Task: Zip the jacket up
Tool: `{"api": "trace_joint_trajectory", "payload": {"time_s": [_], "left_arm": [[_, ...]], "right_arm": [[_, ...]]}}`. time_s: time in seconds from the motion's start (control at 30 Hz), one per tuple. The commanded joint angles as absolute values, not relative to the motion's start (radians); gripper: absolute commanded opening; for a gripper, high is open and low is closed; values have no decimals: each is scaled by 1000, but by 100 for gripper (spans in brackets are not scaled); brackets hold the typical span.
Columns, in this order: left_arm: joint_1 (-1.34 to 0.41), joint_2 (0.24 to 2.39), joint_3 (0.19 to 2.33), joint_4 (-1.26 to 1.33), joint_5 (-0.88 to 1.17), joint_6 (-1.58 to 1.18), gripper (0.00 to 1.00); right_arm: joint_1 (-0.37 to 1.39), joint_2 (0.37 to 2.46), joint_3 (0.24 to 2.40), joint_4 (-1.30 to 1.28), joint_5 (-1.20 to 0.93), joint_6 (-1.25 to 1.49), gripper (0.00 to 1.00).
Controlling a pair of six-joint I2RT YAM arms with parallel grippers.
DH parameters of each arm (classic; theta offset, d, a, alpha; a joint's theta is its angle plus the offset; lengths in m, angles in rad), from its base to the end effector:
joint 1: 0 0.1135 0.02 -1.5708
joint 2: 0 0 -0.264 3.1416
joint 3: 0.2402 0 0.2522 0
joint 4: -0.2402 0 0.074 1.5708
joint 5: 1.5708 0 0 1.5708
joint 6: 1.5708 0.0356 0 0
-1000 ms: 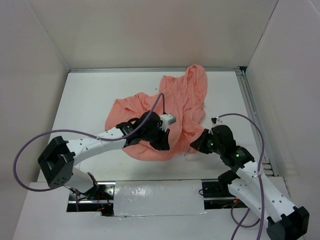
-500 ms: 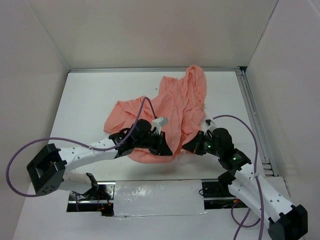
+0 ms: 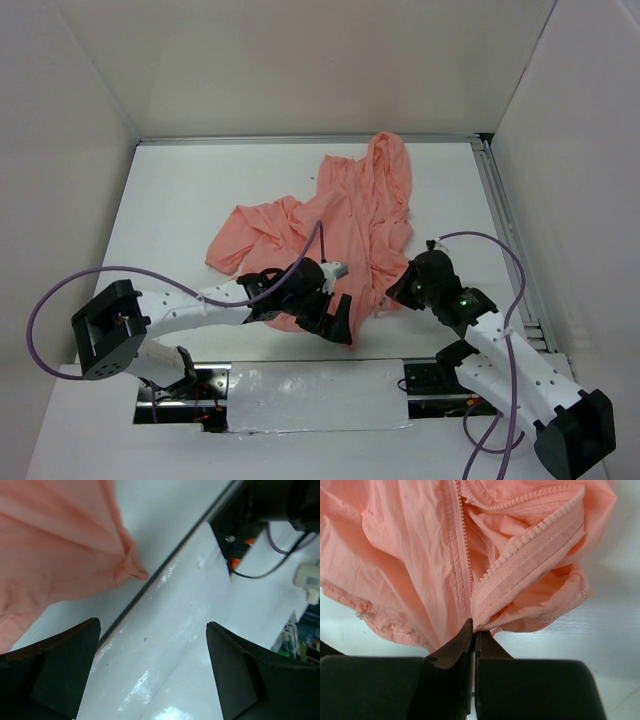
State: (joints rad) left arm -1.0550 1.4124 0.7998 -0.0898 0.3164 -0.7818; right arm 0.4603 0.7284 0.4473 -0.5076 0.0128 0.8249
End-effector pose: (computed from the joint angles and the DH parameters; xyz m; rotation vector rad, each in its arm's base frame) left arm 0.1362 -0.2626 0.2128 0.5426 2.5401 -1.2054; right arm 0.1366 0.0672 0.2012 0.4493 2.4018 0.5912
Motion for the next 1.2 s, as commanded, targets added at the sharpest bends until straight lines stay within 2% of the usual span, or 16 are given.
{"api": "trace_joint_trajectory", "payload": {"time_s": [0.0, 0.17, 0.3, 0.7, 0.87, 1.03, 1.17], "left_arm": [[-1054, 1437, 891, -218, 177, -755, 99], [-1052, 1551, 1002, -357, 60, -770, 99], [-1063, 1606, 1025, -307, 141, -750, 99], [-1107, 1715, 1095, -347, 78, -831, 96], [-1124, 1742, 1120, -385, 31, -905, 87], [-1149, 1793, 1166, -445, -26, -934, 86], [-1161, 1822, 1189, -501, -84, -985, 78]], "right_arm": [[462, 715, 499, -529, 64, 827, 0], [462, 684, 480, -525, 63, 831, 0], [462, 680, 466, -523, 66, 845, 0], [459, 670, 437, -514, 78, 867, 0], [462, 663, 425, -506, 80, 884, 0], [459, 660, 413, -511, 86, 894, 0], [459, 647, 407, -512, 87, 899, 0]]}}
